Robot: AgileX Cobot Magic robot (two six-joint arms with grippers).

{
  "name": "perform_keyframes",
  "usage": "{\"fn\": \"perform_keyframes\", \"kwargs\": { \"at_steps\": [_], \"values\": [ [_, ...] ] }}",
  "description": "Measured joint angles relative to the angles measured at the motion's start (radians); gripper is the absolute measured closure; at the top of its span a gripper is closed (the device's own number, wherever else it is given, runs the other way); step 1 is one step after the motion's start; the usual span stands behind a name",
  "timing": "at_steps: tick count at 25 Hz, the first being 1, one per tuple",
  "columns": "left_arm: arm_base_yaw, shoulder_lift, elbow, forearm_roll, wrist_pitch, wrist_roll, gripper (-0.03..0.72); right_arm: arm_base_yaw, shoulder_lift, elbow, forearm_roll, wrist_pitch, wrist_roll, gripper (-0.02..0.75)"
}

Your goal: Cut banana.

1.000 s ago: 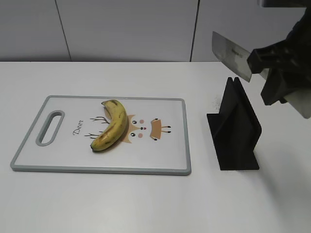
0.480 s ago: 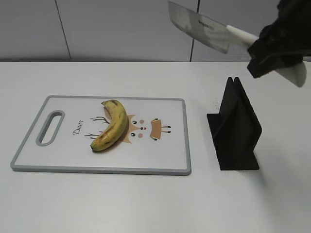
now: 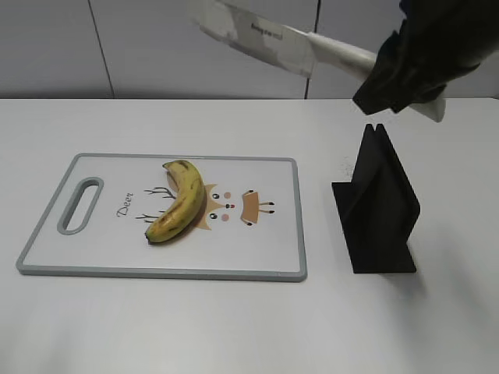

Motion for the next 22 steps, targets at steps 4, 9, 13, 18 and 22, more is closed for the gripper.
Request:
{"fn": "perform_keyframes", "kwargs": {
  "at_steps": [4,9,13,18,22],
  "values": [
    [-0.055,0.135,-0.076,-0.009,-0.003,0.092,0.066,0.000,0.042,-0.011,0.049,-0.002,-0.097,0.577],
    [-0.107,0.304,-0.183,-0.027,0.013,0.208,0.064,0.000,0.091,-0.049,0.108,0.002,-0.222,0.577],
    [-0.143,0.420,-0.302,-0.055,0.057,0.299,0.064,0.000,0.144,-0.100,0.156,0.041,-0.323,0.577],
    [-0.175,0.585,-0.471,-0.079,0.198,0.438,0.068,0.000,0.226,-0.184,0.198,0.131,-0.425,0.577],
    [-0.201,0.698,-0.539,-0.080,0.273,0.580,0.075,0.000,0.282,-0.240,0.209,0.176,-0.488,0.577]
  ]
}}
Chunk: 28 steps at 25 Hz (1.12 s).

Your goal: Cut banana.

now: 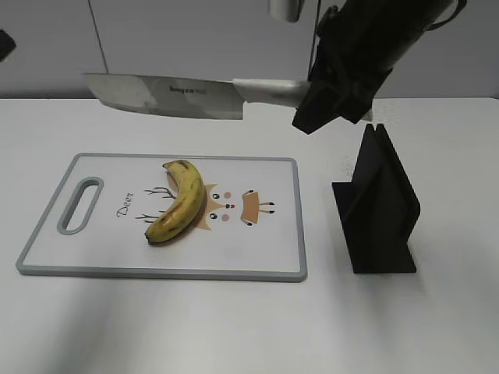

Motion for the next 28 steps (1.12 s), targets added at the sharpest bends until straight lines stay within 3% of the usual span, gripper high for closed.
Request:
{"fn": "perform_keyframes", "kwargs": {
  "at_steps": [7,14,24,28],
  "values": [
    [-0.018,0.125,-0.017,-0.069,0.016,0.208,0.084,0.000,0.063,-0.017,0.056,0.014,-0.121,0.577],
    [-0.020,0.239,-0.019,-0.087,0.026,0.337,0.095,0.000,0.092,-0.019,0.091,-0.002,-0.202,0.577],
    [-0.020,0.343,-0.019,-0.065,-0.038,0.393,0.103,0.000,0.127,-0.020,0.119,-0.043,-0.256,0.577],
    [-0.020,0.366,-0.019,-0.056,-0.042,0.395,0.148,0.000,0.130,-0.020,0.131,-0.057,-0.273,0.577]
  ]
}}
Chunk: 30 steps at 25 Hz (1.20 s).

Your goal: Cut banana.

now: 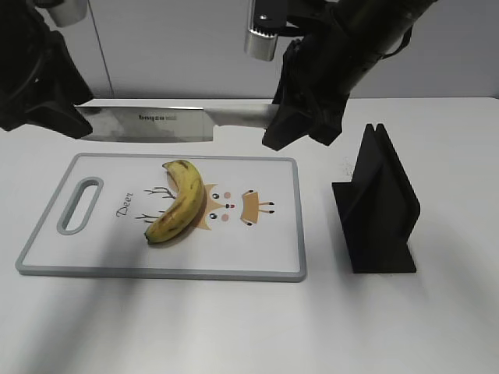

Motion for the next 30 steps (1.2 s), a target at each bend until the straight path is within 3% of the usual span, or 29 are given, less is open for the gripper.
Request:
{"fn": "perform_keyframes", "kwargs": {
  "at_steps": [3,9,11,20,30],
  "values": [
    [0.000,0.008,0.000,0.008,-0.005,0.001,0.213,0.000,0.011,0.000,0.015,-0.001,-0.006,0.577],
    [0.000,0.013,0.000,0.013,-0.005,0.001,0.507,0.000,0.038,0.000,0.036,-0.010,-0.007,0.577],
    [0.000,0.014,0.000,0.014,-0.001,0.001,0.544,0.000,0.039,0.000,0.036,-0.012,-0.007,0.577],
    [0.000,0.014,0.000,0.015,0.002,0.001,0.410,0.000,0.039,0.000,0.038,-0.011,-0.014,0.577],
    [0.000,0.018,0.000,0.016,0.017,0.001,0.400,0.000,0.039,0.000,0.039,-0.017,-0.018,0.577]
  ]
}}
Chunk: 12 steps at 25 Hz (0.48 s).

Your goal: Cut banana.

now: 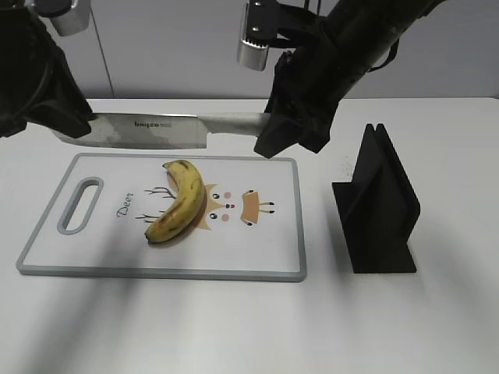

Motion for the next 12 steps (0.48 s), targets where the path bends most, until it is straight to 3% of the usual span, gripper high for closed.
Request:
{"fn": "perform_keyframes", "kwargs": {
  "at_steps": [7,12],
  "values": [
    [0.000,0.028,0.000,0.000,0.011,0.000,0.412,0.000,0.001,0.000,0.003,-0.001,-0.002,0.577],
    [0.000,0.028,0.000,0.000,0.006,-0.002,0.483,0.000,0.001,0.000,0.001,-0.002,-0.002,0.577]
  ]
}}
